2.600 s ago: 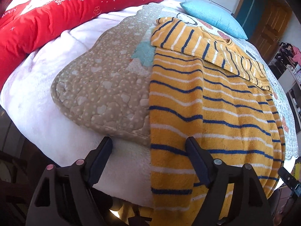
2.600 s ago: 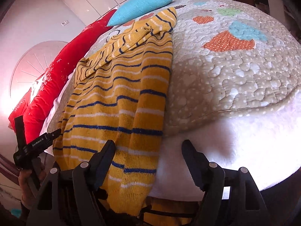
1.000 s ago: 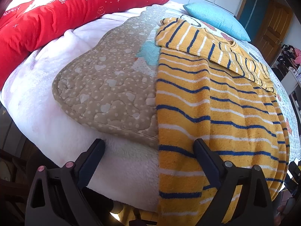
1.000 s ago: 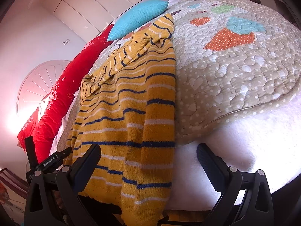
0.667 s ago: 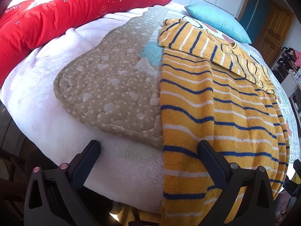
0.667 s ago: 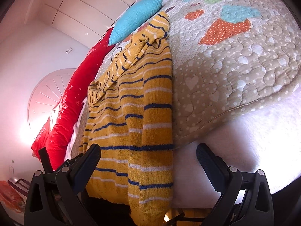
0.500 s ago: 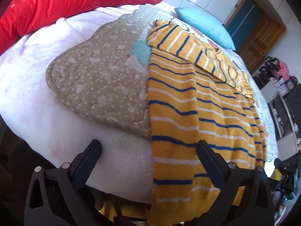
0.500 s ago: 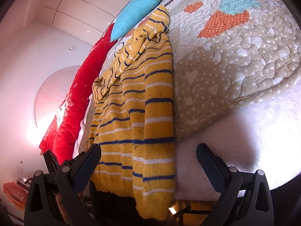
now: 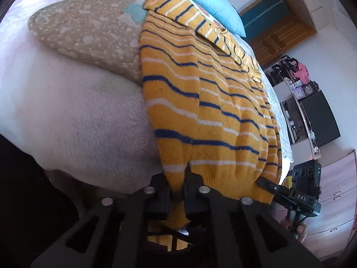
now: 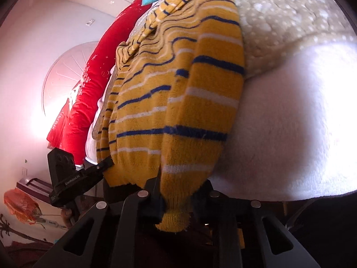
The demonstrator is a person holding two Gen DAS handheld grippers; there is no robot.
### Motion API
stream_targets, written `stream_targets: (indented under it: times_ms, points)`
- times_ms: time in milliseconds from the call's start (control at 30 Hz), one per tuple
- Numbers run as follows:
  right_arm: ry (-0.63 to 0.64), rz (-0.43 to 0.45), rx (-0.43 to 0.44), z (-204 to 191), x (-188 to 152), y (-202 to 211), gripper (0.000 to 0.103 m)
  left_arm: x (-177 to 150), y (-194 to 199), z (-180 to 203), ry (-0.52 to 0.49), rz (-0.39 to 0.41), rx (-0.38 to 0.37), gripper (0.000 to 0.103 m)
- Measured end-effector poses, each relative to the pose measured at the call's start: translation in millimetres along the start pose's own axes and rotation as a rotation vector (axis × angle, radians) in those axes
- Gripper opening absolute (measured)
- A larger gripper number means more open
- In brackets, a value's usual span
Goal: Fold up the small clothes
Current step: 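Grasp the sweater hem with the left gripper and fold it toward the collar, then release the folded hem with the left gripper and withdraw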
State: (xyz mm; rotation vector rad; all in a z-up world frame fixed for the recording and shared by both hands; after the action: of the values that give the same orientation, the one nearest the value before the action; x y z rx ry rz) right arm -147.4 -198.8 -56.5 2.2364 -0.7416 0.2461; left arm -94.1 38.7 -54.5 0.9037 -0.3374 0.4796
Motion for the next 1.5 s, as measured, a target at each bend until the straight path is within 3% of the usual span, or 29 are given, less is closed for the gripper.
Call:
stream_targets:
  times_ms: [200, 400, 567, 733, 800, 867, 900, 967, 1067, 1133, 1167, 1233, 1333, 1500]
  points:
    - [0.092, 0.045, 0.09, -49, 25, 30, 0.014, 27, 38, 32, -0.025, 0.084, -0.062, 0.008]
    - [0.179, 0.161, 0.209, -102, 120, 46, 0.014, 115, 46, 72, -0.102, 0.198, -0.072, 0.008]
    - [0.161, 0.245, 0.16, -105, 230, -2, 0.014, 218, -12, 84, -0.115, 0.226, -0.017, 0.008]
    - [0.071, 0.227, -0.008, -63, 305, -86, 0.014, 284, -102, 66, -0.054, 0.154, 0.079, 0.008]
    - [-0.004, 0.182, -0.042, -37, 320, -112, 0.016, 294, -132, 50, -0.004, 0.103, 0.105, 0.009]
    - [-0.112, 0.164, -0.016, -16, 330, -126, 0.018, 298, -151, 36, 0.085, 0.065, 0.062, 0.009]
    - [-0.166, 0.159, 0.017, -8, 334, -130, 0.027, 301, -154, 31, 0.13, 0.063, 0.029, 0.01]
    - [-0.25, 0.167, 0.068, 3, 342, -134, 0.043, 306, -154, 24, 0.204, 0.07, -0.059, 0.018]
    - [-0.307, 0.21, 0.1, 12, 358, -135, 0.071, 319, -145, 17, 0.251, 0.136, -0.109, 0.041]
    - [-0.35, 0.246, 0.089, 20, 369, -136, 0.075, 326, -138, 10, 0.27, 0.177, -0.09, 0.06]
    - [-0.378, 0.256, 0.093, 24, 375, -137, 0.076, 330, -136, 5, 0.28, 0.193, -0.07, 0.062]
    - [-0.407, 0.262, 0.071, 30, 383, -138, 0.076, 335, -137, 0, 0.272, 0.191, -0.032, 0.063]
    - [-0.336, 0.268, 0.038, 20, 388, -125, 0.077, 332, -130, -1, 0.208, 0.175, 0.014, 0.063]
    - [-0.139, 0.235, -0.021, 11, 359, -75, 0.08, 304, -101, 2, -0.015, 0.165, 0.139, 0.066]
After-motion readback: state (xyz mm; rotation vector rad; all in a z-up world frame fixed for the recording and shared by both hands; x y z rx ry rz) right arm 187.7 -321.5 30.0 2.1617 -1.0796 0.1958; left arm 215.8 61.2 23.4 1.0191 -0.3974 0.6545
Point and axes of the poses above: each gripper's, at about its wrist camera, not at the fingertips, and y roughly against the way its jaws point, z to its right, x to its top, the point moved 6 cm from there along -y, roughly the way its jaws point, and after that the axes turned 11 degrees about z, right-handed, at the moved point
